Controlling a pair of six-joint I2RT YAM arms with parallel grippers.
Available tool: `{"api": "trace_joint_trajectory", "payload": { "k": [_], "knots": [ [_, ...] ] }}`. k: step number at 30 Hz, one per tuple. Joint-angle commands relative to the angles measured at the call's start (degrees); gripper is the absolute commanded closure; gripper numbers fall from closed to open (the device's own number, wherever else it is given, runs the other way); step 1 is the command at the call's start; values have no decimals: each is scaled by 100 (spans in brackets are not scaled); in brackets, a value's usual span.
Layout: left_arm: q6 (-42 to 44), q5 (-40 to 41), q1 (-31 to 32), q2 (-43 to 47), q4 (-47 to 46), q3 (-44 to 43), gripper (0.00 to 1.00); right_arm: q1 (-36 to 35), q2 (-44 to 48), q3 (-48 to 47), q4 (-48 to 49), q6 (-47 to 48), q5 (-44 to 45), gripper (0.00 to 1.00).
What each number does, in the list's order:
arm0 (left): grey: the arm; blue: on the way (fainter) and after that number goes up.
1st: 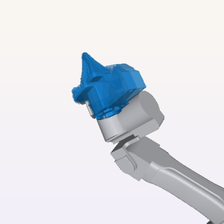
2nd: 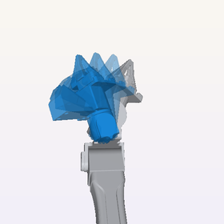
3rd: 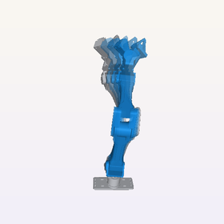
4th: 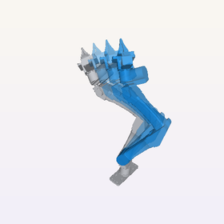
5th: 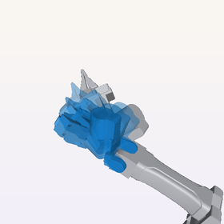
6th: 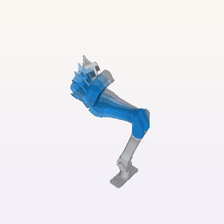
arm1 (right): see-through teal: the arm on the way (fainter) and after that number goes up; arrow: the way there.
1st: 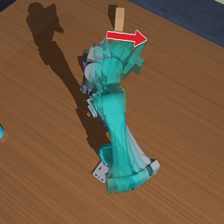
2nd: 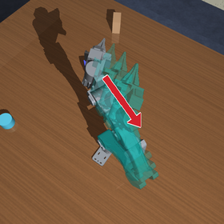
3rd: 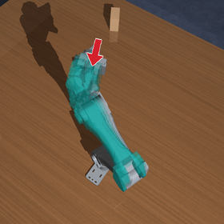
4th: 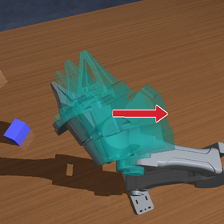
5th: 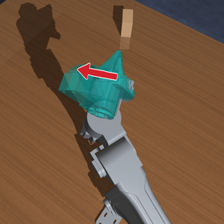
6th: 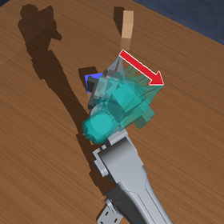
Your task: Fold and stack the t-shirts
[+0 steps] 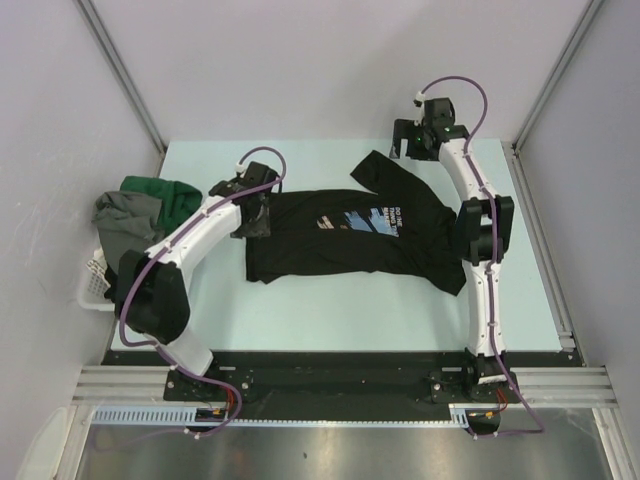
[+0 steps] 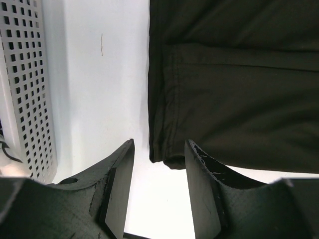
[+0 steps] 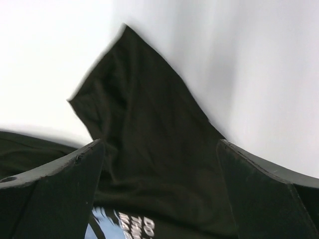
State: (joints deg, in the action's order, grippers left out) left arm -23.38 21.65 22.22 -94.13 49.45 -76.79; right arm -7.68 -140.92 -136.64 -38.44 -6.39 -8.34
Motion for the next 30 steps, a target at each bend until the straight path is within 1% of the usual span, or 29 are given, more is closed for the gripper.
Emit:
{"api": "trace_joint_trajectory", "payload": {
  "k": [1,8,16,30],
  "knots": [
    [79,-29,-7,255,38,68,50,-102,-207,-513,863,42,-502,0],
    [8,-56,2,184,117,16,51,-102,-620,-487,1347,-20,-976,0],
    [-18,-21,28,228,293,50,51,-111,-1060,-592,1918,-169,-1258,0],
    [-79,-29,81,61,346,42,52,-84,-1499,-759,2437,-327,-1443,9]
  ]
}}
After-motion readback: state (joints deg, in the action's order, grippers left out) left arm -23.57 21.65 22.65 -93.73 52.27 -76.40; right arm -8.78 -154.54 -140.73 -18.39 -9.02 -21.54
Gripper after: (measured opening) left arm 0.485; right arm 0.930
